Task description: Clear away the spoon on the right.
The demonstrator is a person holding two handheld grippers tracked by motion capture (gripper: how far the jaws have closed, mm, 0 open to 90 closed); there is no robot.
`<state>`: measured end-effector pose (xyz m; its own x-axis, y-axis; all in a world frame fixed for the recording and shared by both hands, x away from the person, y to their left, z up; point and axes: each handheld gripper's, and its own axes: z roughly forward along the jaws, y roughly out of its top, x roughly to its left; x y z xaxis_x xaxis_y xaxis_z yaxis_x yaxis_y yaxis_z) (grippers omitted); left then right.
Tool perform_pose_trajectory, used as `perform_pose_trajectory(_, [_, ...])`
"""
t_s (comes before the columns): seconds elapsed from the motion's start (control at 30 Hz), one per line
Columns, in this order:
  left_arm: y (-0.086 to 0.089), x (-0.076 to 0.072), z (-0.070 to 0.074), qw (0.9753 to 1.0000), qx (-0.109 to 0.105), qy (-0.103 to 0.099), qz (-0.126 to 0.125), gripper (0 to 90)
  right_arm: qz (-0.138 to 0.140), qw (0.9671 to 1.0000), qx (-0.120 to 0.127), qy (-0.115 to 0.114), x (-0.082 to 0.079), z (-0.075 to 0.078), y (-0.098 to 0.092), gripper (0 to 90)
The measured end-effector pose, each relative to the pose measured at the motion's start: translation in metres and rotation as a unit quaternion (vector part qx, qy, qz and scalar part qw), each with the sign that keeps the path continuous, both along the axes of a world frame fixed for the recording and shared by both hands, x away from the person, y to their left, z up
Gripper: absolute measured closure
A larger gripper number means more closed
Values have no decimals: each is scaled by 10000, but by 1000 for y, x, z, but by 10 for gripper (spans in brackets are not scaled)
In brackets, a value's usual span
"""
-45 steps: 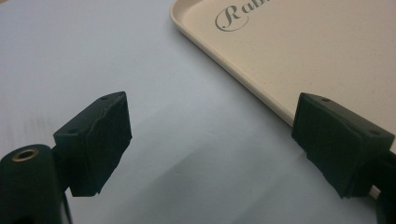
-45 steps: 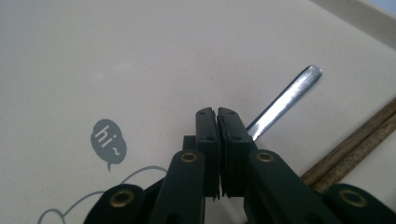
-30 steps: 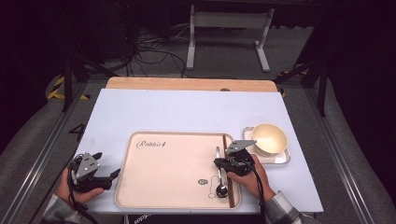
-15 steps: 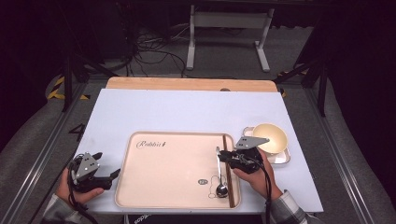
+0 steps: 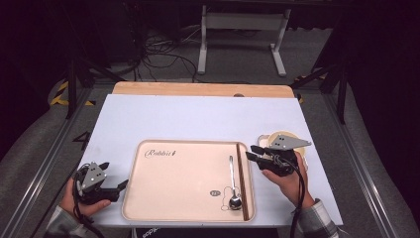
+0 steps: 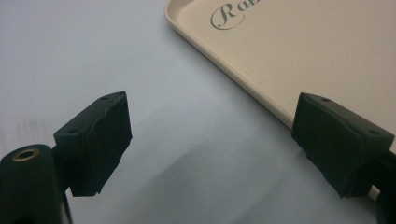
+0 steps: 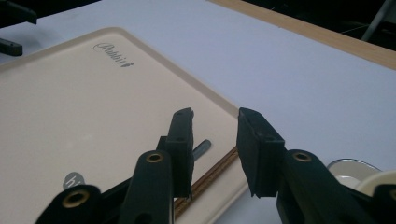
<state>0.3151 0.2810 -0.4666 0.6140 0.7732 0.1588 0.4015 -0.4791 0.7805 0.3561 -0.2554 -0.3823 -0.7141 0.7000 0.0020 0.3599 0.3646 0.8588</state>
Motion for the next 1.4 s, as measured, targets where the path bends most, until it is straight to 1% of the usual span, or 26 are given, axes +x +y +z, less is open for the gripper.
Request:
perform_pose_trajectory(0.1, [0, 0, 0, 10000, 23, 0, 3, 129, -69, 9999, 67, -44, 1, 2, -7, 628])
perform_pose_trajectory(0.2, [-1, 0, 0, 10000, 9, 18, -5, 129, -185, 9998, 59, -98, 2, 5, -13, 601])
perform_pose_trajectory(0.23, [-1, 0, 0, 10000, 34, 17, -2, 129, -219, 9997, 61, -106, 2, 6, -15, 587])
perform_pose_trajectory(0.4, [0, 0, 0, 10000, 30, -4, -9, 128, -446, 9989, 43, -107, 4, 10, -26, 506])
perform_pose_trajectory(0.53, [0, 0, 0, 10000, 38, 10, -17, 128, -730, 9972, -21, -152, 7, 12, -38, 420])
perform_pose_trajectory(0.63, [0, 0, -1, 10000, 32, 19, 3, 128, -883, 9960, -50, -104, 9, 14, -46, 361])
perform_pose_trajectory(0.8, [-1, 0, -1, 10000, 60, 30, -18, 128, -1187, 9929, -85, -68, 14, 15, -63, 286])
perform_pose_trajectory(0.87, [0, 0, -1, 10000, 62, 13, -12, 128, -1323, 9911, -140, -61, 15, 14, -69, 273])
perform_pose_trajectory(0.93, [-1, 0, -1, 10000, 58, 30, -12, 128, -1419, 9898, -135, -12, 17, 13, -76, 270])
perform_pose_trajectory(0.97, [-1, 0, -1, 10000, 57, 39, -9, 128, -1520, 9882, -191, -4, 18, 13, -80, 270])
perform_pose_trajectory(1.03, [-1, 0, -1, 10000, 79, 26, -10, 128, -1631, 9864, -205, 29, 20, 11, -87, 270])
perform_pose_trajectory(1.07, [-1, 1, -1, 10000, 89, 25, -15, 128, -1631, 9864, -205, 29, 20, 11, -87, 270])
perform_pose_trajectory(1.1, [-1, 1, -1, 10000, 82, 19, -12, 128, -1743, 9844, -206, 85, 21, 10, -94, 270])
perform_pose_trajectory(1.13, [-1, 1, -1, 10000, 82, 19, -12, 128, -1743, 9844, -206, 85, 21, 10, -94, 270])
perform_pose_trajectory(1.2, [-1, 1, -1, 10000, 95, 28, -13, 128, -1823, 9829, -191, 153, 23, 7, -99, 270])
perform_pose_trajectory(1.27, [-1, 1, -1, 10000, 92, 27, -18, 128, -1928, 9808, -214, 222, 26, 5, -105, 270])
perform_pose_trajectory(1.4, [-1, 1, -1, 9999, 95, 33, -12, 128, -2084, 9772, -147, 384, 29, -1, -116, 270])
